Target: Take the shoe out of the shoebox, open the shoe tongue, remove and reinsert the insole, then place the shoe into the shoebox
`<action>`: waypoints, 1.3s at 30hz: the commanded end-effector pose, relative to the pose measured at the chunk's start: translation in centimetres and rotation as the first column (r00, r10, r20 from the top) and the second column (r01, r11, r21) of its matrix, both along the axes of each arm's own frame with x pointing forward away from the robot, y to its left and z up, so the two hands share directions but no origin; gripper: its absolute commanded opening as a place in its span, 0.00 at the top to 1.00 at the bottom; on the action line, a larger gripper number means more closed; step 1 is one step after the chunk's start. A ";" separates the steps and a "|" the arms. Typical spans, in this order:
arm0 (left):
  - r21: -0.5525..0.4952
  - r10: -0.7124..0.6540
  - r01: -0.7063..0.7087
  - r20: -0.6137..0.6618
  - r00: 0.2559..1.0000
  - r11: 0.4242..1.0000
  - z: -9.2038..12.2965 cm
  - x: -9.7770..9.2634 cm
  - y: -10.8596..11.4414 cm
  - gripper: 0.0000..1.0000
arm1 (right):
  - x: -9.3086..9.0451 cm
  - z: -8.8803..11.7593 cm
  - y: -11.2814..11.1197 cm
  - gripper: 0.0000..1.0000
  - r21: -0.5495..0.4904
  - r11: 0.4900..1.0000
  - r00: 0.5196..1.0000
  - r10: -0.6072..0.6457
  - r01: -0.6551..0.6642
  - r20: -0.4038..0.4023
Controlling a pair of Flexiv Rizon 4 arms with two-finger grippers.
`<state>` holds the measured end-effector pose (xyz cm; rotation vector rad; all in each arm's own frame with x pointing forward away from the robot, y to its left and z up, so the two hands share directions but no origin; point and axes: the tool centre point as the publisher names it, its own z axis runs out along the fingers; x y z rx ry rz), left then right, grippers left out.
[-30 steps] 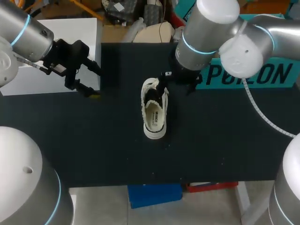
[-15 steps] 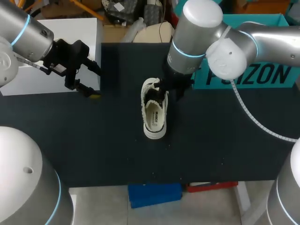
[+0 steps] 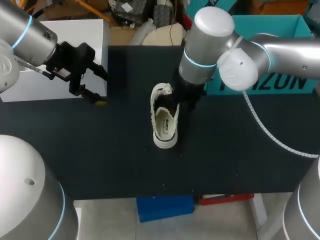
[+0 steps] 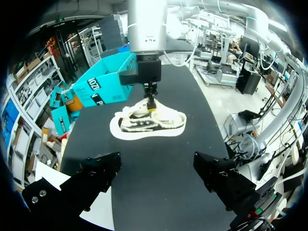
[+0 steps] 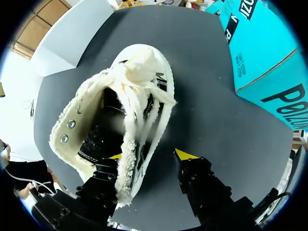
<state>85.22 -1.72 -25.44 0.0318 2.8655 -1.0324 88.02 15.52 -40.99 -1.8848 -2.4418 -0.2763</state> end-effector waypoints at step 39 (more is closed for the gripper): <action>-0.001 0.001 -0.001 0.003 1.000 1.000 -0.2 0.0 -0.1 0.00 | -3.8 25.4 -6.8 1.00 -0.079 0.296 0.295 0.955 -0.952 0.023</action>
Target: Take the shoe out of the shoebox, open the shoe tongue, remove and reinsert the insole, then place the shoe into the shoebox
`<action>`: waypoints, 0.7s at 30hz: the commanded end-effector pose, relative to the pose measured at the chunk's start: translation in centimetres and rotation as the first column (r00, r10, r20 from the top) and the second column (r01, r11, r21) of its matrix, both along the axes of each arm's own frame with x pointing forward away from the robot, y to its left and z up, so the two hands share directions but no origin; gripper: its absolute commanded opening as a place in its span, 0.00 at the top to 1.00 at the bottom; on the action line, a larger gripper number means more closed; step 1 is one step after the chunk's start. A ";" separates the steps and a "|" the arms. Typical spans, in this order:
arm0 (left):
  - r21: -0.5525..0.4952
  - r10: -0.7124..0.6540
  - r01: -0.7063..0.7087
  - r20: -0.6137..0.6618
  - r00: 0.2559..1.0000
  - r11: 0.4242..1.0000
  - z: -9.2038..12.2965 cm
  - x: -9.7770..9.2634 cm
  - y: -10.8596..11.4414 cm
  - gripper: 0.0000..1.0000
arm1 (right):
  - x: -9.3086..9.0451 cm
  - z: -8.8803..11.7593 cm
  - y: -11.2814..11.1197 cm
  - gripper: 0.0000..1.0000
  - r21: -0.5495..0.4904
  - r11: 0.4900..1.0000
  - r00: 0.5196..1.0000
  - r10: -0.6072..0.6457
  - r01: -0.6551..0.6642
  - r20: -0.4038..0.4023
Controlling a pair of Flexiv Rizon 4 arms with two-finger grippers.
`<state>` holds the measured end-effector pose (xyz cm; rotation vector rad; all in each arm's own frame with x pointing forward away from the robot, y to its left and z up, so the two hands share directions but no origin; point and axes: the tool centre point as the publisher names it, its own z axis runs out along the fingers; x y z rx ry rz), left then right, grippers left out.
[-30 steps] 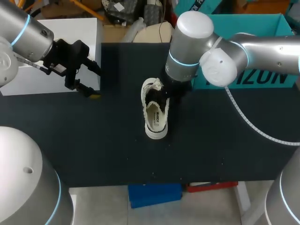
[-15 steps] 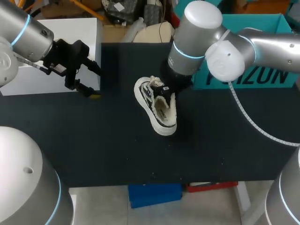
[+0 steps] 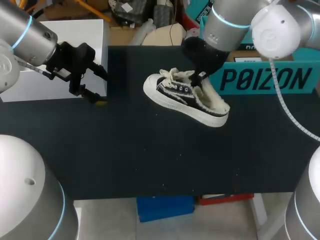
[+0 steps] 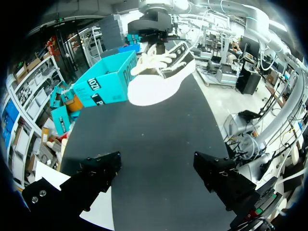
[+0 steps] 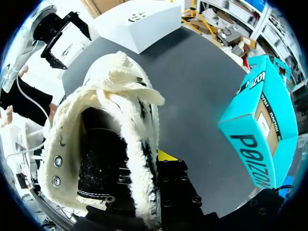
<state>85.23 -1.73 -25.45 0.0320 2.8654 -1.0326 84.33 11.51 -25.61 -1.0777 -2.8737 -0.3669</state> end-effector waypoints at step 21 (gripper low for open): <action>0.000 0.001 -0.001 0.003 1.000 1.000 -0.1 0.0 0.0 0.00 | -0.6 9.7 -2.3 1.00 -0.106 0.776 0.780 0.626 -0.622 0.008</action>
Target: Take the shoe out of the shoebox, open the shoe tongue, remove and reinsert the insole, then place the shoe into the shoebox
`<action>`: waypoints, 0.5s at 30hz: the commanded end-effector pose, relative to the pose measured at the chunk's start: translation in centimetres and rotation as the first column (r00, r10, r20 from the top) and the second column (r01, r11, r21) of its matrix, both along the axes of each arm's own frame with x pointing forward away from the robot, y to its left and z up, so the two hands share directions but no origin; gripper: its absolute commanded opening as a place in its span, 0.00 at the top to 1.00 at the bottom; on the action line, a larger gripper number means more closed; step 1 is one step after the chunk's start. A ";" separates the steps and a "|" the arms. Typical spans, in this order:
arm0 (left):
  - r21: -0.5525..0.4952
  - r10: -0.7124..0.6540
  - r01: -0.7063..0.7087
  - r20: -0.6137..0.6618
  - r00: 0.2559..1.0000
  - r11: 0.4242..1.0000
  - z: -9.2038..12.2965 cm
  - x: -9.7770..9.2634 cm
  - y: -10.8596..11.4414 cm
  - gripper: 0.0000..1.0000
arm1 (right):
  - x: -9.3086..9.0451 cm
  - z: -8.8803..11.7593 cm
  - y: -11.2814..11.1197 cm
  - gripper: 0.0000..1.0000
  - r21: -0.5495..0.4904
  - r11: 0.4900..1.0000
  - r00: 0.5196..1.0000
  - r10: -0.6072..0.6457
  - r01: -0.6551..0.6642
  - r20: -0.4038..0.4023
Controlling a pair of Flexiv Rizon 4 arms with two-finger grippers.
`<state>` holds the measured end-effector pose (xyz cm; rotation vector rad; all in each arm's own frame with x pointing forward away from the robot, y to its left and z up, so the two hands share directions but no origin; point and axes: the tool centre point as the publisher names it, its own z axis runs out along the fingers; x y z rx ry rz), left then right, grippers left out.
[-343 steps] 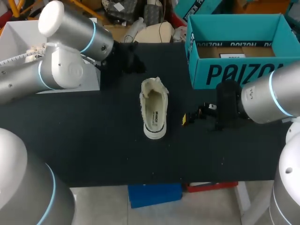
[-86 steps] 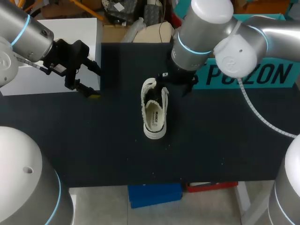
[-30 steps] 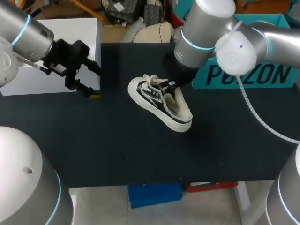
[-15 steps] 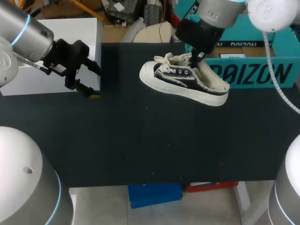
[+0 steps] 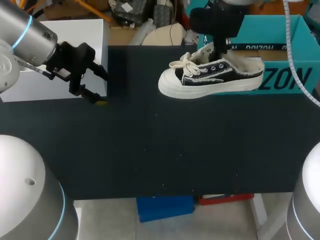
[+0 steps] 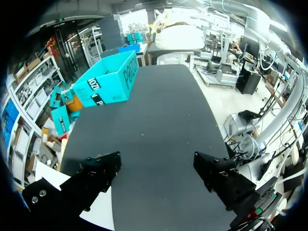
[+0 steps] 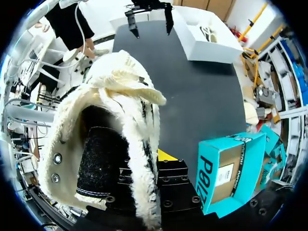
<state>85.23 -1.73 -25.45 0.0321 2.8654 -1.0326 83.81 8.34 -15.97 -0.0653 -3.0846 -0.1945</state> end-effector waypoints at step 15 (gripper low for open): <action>0.000 0.002 -0.002 0.003 1.000 1.000 -0.1 0.0 0.0 0.00 | 7.9 1.1 -8.3 1.00 -0.111 0.991 0.995 0.081 -0.073 0.066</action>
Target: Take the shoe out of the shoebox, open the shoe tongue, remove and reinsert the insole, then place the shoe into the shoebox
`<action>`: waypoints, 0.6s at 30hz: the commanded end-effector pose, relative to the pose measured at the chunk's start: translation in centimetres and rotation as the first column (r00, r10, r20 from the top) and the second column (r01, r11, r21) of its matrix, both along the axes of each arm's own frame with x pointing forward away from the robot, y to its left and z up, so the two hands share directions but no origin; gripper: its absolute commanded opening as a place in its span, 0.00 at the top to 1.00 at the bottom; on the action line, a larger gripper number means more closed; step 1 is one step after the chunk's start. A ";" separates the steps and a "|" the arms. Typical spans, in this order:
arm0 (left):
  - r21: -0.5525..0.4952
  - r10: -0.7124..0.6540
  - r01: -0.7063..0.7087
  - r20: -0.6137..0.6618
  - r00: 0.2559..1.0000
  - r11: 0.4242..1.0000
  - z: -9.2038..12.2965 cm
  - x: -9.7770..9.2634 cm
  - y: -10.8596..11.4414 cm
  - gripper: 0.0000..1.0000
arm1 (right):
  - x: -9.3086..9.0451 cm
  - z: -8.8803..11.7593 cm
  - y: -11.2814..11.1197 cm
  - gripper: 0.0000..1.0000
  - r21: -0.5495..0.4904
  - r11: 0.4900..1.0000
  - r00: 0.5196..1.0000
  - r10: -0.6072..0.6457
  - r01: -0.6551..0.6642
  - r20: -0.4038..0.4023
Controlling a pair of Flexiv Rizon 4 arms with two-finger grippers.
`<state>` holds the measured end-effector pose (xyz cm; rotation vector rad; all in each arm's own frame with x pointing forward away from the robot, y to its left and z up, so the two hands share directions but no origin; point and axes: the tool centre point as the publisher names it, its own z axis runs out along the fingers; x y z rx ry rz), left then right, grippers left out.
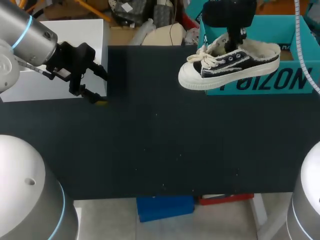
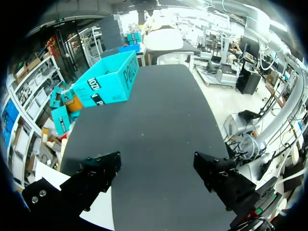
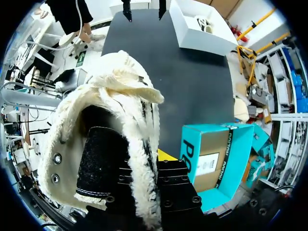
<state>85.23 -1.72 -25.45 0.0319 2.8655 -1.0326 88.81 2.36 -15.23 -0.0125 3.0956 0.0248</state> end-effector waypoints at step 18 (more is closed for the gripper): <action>0.000 0.001 -0.001 0.004 1.000 1.000 -0.1 0.0 0.0 0.00 | 17.4 -1.6 -11.6 1.00 -0.030 1.000 1.000 0.003 -0.002 0.023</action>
